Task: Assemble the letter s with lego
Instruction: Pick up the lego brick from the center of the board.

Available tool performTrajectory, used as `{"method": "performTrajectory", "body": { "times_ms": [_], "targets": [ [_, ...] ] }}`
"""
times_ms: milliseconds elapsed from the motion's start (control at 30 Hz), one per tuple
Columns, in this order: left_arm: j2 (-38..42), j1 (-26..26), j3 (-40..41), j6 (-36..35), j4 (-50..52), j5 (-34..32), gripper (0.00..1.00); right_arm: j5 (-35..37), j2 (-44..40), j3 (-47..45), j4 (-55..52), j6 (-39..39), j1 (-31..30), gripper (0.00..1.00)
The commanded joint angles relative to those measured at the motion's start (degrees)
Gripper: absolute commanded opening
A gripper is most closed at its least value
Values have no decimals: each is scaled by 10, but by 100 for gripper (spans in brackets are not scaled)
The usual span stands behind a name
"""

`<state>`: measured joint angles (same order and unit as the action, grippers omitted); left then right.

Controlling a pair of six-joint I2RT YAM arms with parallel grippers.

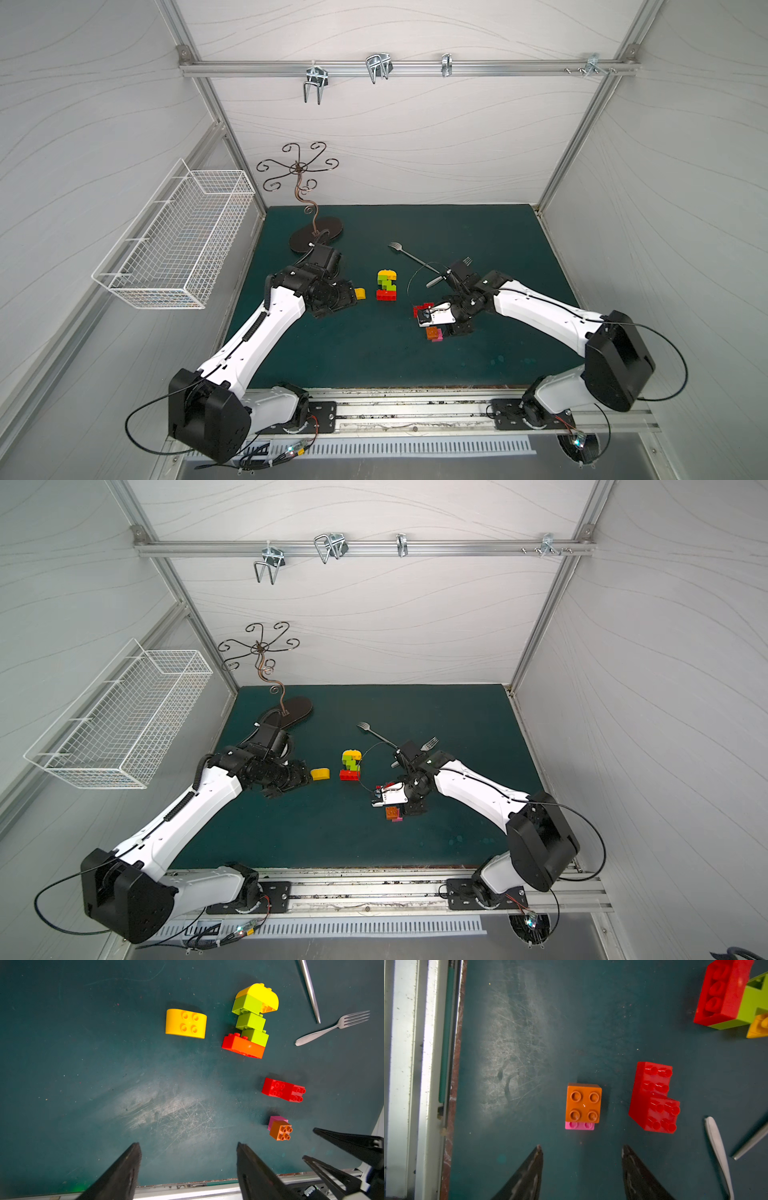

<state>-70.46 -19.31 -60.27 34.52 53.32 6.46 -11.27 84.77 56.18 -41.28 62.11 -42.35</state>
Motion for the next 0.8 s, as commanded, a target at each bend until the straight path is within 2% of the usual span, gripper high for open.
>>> {"method": "performTrajectory", "body": {
  "times_ms": [0, 433, 767],
  "targets": [
    [-7, 6, 1, -12, -16, 8, 76, -24, 18, -14, 29, 8, 1, 61],
    [-16, 14, 4, -15, -18, 9, 76, -30, 67, -37, 82, -14, 0, 65],
    [-21, 17, 1, -17, -15, 8, 76, -19, 84, -45, 99, -22, 0, 58]
  ]
}}
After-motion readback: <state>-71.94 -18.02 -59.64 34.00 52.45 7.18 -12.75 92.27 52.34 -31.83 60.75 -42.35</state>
